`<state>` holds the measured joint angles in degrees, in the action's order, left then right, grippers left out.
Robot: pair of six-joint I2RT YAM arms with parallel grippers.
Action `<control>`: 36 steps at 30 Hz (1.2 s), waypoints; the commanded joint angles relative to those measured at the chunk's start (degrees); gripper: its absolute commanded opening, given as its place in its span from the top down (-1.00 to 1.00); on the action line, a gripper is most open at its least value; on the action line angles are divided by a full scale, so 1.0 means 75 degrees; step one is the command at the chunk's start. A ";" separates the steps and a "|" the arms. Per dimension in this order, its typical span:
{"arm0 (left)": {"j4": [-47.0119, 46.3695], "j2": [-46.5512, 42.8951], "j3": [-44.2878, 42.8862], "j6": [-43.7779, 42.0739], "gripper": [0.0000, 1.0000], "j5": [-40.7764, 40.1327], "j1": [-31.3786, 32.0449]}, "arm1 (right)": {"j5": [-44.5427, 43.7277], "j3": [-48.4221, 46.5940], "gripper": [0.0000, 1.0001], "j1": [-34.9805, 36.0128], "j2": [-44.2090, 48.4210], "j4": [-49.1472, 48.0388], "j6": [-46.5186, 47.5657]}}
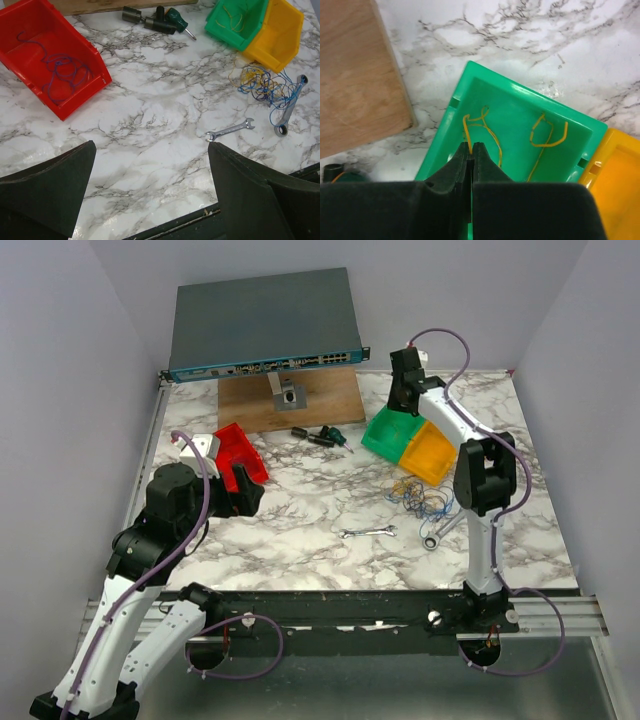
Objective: Untangle the cables
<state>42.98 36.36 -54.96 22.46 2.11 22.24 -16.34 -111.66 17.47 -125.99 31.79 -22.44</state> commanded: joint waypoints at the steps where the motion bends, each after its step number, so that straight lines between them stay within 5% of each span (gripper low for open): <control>1: -0.0024 0.0048 -0.0081 -0.0088 -0.97 0.0164 -0.0027 | -0.0471 0.0588 0.99 -0.0065 0.0182 -0.0275 -0.0001; 7: -0.0059 0.0104 -0.0067 -0.0042 -0.97 0.0274 -0.0026 | -0.0581 0.0740 0.99 -0.0068 -0.0459 -0.0242 0.0008; 14: -0.0258 0.0249 0.0166 0.0138 -0.97 0.0667 -0.0031 | -0.0201 -0.0608 0.94 -0.0068 -0.1235 0.0505 0.0228; 19: -0.0764 0.0607 0.0595 0.0372 -0.97 0.1665 0.0030 | -0.0119 -0.0419 0.25 -0.0074 -0.0047 0.0584 0.0214; 28: -0.2951 0.1981 0.1241 0.1721 -0.97 0.1045 0.2134 | 0.0034 0.1646 -0.15 -0.0068 0.2384 0.0454 0.0303; 32: -0.3914 0.3122 0.1176 0.1827 -0.97 0.0730 0.2760 | 0.0066 0.3106 -0.44 -0.0068 0.3601 0.0074 0.0175; 36: -0.4411 0.4390 0.0669 0.1586 -0.97 0.0447 0.3268 | 0.0333 0.4366 -0.52 -0.0068 0.4793 0.0044 -0.0211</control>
<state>17.91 62.39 -46.33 34.28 9.41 43.55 -16.19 -86.94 17.15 -96.40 32.47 -21.41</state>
